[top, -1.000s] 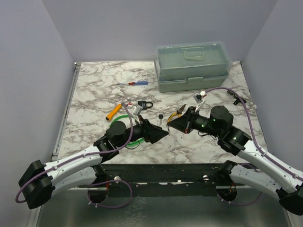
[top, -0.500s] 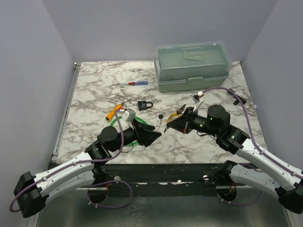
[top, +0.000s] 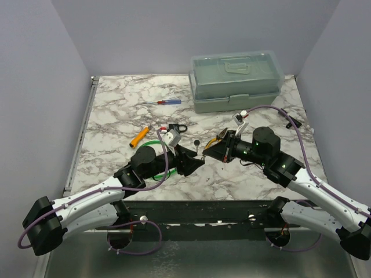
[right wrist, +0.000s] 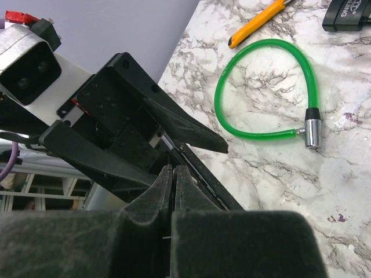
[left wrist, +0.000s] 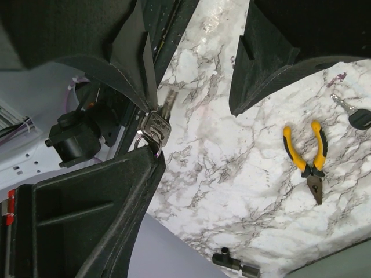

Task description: Unlock with the key

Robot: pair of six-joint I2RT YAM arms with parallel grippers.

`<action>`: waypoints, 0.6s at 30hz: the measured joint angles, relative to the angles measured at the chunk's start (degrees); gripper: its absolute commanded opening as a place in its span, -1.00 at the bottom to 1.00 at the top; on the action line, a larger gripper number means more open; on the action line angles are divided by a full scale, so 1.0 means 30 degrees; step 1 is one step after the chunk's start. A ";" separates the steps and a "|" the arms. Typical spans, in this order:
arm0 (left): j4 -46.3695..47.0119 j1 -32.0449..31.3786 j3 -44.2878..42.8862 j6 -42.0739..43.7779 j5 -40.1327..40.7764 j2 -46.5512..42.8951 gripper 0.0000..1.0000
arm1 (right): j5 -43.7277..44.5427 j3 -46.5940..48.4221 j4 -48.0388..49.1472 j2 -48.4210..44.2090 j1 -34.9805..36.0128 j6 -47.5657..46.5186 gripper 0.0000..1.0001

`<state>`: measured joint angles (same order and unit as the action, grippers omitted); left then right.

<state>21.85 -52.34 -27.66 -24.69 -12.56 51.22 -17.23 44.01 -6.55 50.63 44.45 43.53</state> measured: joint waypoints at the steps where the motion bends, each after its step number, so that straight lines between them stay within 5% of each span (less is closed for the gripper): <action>1: 0.0000 -0.0007 0.0000 0.0051 -0.0051 0.0095 0.08 | 0.0000 0.0000 0.0000 0.0000 0.0000 0.0007 -0.99; 7: 0.0262 -0.0029 0.0000 0.0204 -0.0313 0.0415 0.06 | -0.0007 0.0000 0.0000 0.0000 0.0000 0.0029 -1.00; 11: 0.0561 -0.0087 0.0000 0.0219 -0.0437 0.0474 -0.13 | -0.0015 0.0000 0.0000 0.0000 0.0000 0.0087 -1.00; 18: 0.1188 -0.0102 -0.0007 0.0444 -0.0576 0.0903 -0.87 | -0.0044 0.0000 0.0007 0.0000 -0.0007 0.0270 -0.99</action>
<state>25.41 -52.64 -27.68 -23.35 -14.28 53.93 -17.37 44.01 -6.52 50.63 44.42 44.34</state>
